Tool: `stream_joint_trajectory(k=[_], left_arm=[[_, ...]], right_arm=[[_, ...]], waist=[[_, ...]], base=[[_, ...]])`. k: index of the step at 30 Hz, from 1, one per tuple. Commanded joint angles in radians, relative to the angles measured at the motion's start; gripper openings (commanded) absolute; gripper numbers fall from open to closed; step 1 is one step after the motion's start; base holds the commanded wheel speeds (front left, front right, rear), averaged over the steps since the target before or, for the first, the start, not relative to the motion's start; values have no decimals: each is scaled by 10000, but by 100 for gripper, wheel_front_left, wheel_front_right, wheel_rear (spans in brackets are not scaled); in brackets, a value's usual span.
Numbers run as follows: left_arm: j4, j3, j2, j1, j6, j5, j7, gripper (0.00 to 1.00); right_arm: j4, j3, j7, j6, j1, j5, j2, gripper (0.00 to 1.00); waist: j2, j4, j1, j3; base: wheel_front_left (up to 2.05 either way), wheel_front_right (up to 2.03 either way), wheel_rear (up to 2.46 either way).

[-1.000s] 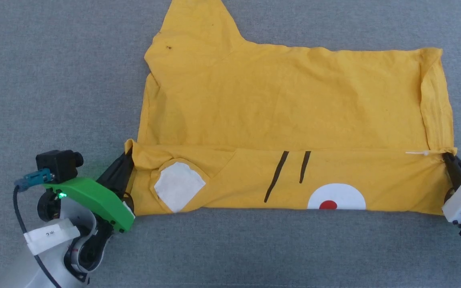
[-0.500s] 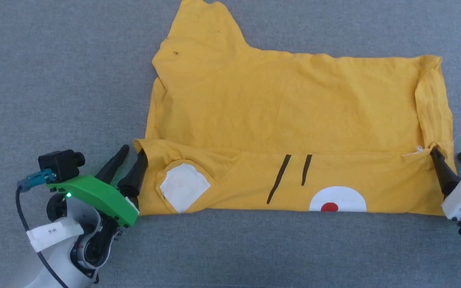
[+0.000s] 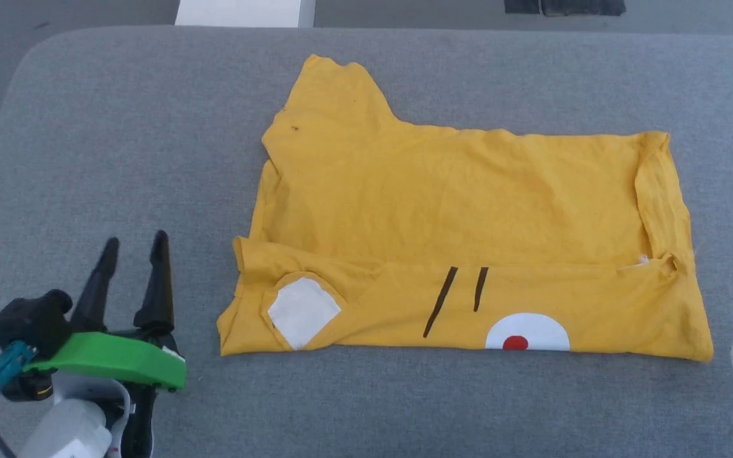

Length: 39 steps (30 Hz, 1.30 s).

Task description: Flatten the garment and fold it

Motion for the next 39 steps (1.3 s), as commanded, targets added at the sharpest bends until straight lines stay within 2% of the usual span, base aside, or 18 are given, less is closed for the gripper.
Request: stream_joint_trajectory(k=[1,5,8,11,12,14,19,22,26,32,39], left_arm=[[-1092,836,-819,849,314,1808,-73,100],[-1740,1226,-1667,1724,284,3466,-75,100],[-1763,1273,-2231,2276,102,4147,-76,100],[-1641,1479,-2876,2763,-83,4470,-76,100],[-1453,1750,-3255,3094,-359,4748,-77,100],[-1318,1896,-3387,3210,-546,4866,-77,100],[-642,1797,-3133,3084,-1114,4901,100,100],[-361,1660,-2840,2667,-1367,4804,912,100],[80,1478,-2381,1940,-1725,4563,2510,100],[947,1362,-2200,1146,-1934,3908,4498,100],[1893,1284,-2177,596,-1812,3642,5614,100]], right_arm=[[-538,0,-913,-13,582,-962,483,100],[-768,14,-1780,-13,1117,-1756,823,100],[-773,-11,-2207,-13,1505,-2106,935,100],[-570,-42,-2510,-13,1927,-1902,960,100],[-310,-70,-2680,-13,2170,-1578,963,100],[-199,-56,-2761,-13,2229,-1523,964,100],[-96,18,-2827,-13,2195,-1531,965,100],[-103,57,-2785,-13,2163,-1542,966,100],[-68,180,-2711,-13,2094,-1529,966,100],[55,314,-2648,-13,2012,-1506,967,100],[193,400,-2620,-13,1913,-1483,967,100]], waist=[[0,53,0,-330],[0,118,0,-507],[0,170,0,-682],[0,231,0,-931],[0,262,0,-1113],[0,250,0,-1198],[0,206,0,-1245],[0,185,0,-1156],[0,107,0,-932],[0,-97,0,-716],[0,-415,0,-539]], base=[[0,0,0],[0,0,0],[0,0,0],[0,0,0],[0,0,0],[0,0,0],[0,0,0],[0,0,0],[0,0,0],[0,0,0],[0,0,0]])
